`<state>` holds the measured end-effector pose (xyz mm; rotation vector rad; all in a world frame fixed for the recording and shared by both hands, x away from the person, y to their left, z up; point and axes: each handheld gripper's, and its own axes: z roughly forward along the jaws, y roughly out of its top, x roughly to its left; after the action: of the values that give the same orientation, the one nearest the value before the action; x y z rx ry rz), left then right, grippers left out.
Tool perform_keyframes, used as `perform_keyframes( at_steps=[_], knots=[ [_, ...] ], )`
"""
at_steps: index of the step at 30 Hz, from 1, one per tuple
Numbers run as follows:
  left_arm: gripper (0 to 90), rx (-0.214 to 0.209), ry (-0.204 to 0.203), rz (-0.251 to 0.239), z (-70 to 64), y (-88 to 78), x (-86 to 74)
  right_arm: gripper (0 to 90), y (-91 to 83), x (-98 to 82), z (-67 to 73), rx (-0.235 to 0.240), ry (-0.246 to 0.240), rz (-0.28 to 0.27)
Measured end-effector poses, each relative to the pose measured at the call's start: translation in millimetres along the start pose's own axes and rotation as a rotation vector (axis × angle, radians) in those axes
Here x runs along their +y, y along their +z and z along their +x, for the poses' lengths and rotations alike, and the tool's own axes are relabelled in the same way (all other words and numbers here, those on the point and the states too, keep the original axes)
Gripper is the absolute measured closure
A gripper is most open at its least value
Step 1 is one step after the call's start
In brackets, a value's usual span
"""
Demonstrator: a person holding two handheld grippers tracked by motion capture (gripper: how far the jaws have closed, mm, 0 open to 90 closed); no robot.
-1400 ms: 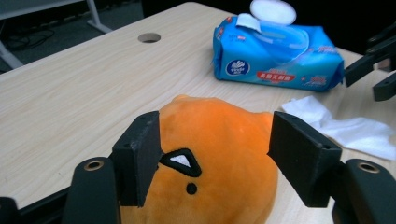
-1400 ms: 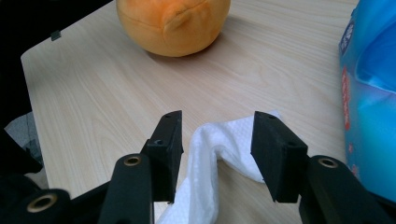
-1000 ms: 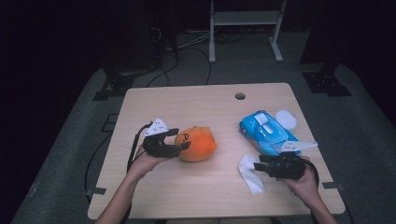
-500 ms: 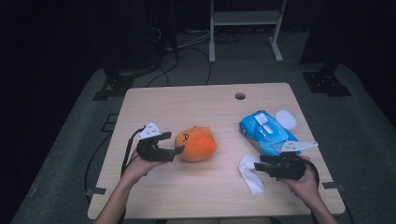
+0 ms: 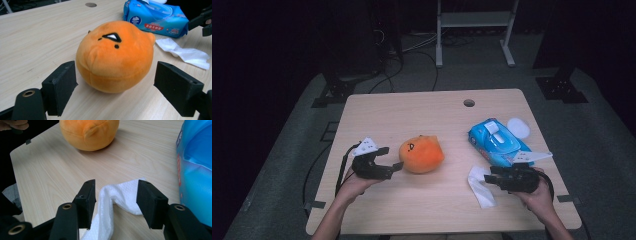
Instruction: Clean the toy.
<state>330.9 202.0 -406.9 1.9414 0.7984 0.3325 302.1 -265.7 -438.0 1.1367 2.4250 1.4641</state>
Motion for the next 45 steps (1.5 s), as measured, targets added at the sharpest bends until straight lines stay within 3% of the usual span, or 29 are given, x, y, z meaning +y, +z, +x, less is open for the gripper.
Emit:
perform_keyframes(
  at_steps=[31, 45],
  knots=[
    [16.2, 0.013, -0.051, 0.045, 3.5, -16.3, -41.4, 47.6, 3.1, -1.7, -1.6, 0.002, 0.01, 0.014],
    [14.9, 0.029, -0.077, 0.037, 4.9, -25.1, -59.6, 47.3, 4.2, -2.9, -1.6, 0.002, 0.015, 0.021]
  ],
)
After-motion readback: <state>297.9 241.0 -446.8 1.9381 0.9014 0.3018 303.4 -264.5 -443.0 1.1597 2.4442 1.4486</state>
